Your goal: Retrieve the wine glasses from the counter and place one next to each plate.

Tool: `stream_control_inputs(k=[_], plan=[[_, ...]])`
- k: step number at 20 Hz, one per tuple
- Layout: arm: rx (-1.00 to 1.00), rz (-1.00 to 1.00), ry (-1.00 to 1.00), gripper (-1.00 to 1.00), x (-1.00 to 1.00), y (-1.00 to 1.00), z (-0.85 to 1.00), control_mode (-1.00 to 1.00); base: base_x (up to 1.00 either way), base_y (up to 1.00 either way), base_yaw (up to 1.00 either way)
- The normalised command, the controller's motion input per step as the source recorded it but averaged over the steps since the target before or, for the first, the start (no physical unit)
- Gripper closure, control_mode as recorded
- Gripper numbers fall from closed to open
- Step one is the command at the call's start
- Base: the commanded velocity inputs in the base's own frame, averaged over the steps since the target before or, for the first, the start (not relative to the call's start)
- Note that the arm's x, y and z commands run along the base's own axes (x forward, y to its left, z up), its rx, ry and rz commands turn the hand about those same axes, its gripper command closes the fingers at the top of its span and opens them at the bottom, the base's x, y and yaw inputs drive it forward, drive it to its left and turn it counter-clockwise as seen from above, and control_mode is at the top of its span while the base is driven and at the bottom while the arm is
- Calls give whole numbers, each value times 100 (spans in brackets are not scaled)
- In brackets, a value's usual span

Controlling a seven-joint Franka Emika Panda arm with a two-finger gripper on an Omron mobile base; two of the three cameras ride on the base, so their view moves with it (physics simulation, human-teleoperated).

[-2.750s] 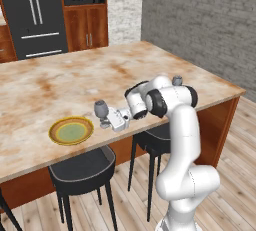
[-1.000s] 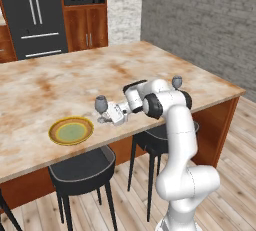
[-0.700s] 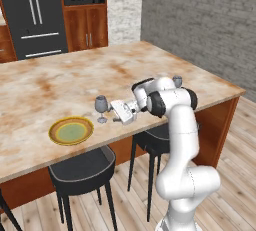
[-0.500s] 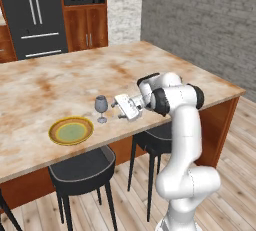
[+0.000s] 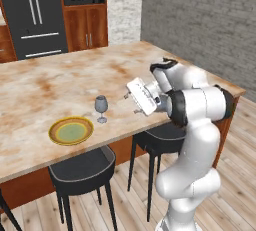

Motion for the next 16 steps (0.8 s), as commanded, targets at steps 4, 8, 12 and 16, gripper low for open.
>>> stream_control_inputs(k=[4,8,12,16], plan=[[-31,20,-52,-100,-100,-24,98,-100,0,0,0],[-46,17,-48,-100,-100,-4,58,-100,0,0,0],[-47,21,-50,-100,-100,-7,21,-100,0,0,0],[-18,-9,-41,-100,-95,-18,-15,-100,0,0,0]])
